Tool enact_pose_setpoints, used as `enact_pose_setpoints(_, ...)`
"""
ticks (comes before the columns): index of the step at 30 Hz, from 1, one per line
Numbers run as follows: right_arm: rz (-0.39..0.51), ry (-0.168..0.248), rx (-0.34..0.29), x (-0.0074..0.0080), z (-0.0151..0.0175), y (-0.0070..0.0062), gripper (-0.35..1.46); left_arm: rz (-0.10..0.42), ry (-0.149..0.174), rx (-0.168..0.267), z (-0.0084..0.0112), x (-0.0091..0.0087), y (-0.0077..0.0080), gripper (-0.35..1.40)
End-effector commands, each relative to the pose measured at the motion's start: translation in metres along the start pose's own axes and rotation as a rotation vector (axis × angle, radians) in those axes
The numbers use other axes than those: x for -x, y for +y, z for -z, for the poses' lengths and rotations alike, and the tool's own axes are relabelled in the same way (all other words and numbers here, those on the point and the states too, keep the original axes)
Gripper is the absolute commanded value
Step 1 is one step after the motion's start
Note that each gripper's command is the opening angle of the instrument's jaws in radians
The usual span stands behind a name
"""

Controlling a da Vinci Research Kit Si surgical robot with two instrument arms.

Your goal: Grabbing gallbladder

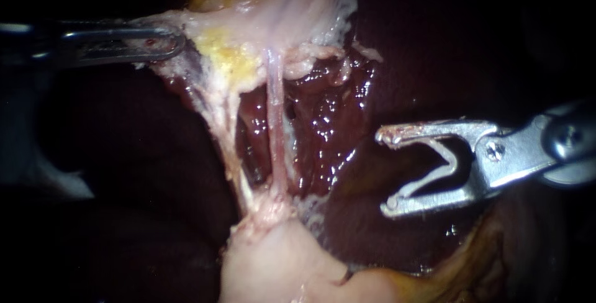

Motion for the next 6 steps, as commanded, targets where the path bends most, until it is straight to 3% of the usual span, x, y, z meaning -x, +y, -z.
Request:
enact_pose_setpoints(1, 0.0, 0.0, 0.0, 0.0, 0.0, 0.0, 0.46, 0.0, 0.001, -0.004, -0.0001, 0.0001, 0.0, -0.35)
enact_pose_setpoints(6, 0.0, 0.0, 0.0, 0.0, 0.0, 0.0, 0.46, 0.002, 0.002, -0.008, -0.0001, 0.0002, 0.0001, -0.35)
